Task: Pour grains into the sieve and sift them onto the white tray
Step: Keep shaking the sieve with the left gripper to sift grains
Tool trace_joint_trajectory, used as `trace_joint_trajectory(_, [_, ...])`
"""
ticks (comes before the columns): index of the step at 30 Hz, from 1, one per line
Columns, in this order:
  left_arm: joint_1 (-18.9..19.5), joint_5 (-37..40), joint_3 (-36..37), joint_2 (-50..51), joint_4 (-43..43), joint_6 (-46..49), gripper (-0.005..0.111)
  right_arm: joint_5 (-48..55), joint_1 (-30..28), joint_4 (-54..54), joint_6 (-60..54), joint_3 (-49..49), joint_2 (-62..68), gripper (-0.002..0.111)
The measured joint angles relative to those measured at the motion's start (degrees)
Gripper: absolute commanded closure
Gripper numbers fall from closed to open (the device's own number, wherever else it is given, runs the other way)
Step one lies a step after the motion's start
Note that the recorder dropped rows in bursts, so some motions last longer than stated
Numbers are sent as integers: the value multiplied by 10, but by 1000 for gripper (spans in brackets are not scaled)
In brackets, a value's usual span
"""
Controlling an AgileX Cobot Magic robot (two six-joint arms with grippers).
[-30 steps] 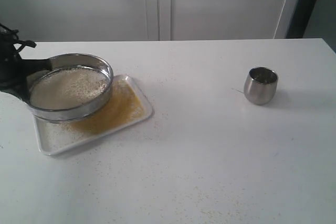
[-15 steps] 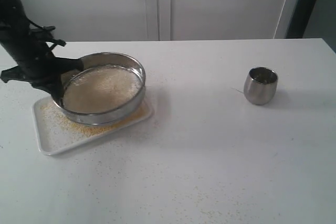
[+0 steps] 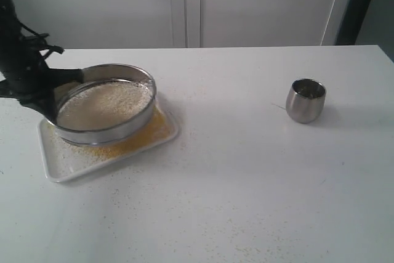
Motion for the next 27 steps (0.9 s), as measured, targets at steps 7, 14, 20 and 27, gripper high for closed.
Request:
trace_joint_trajectory(7, [-25, -38, 2, 9, -14, 51, 107, 0, 0, 0, 0, 0, 0, 108])
trace_joint_trajectory(14, [20, -18, -4, -4, 5, 0, 107, 0, 0, 0, 0, 0, 0, 108])
trace_joint_trajectory(20, [-34, -34, 1, 11, -37, 62, 107, 0, 0, 0, 0, 0, 0, 108])
trace_joint_trajectory(27, [4, -38, 17, 3, -22, 14, 107, 0, 0, 0, 0, 0, 0, 108])
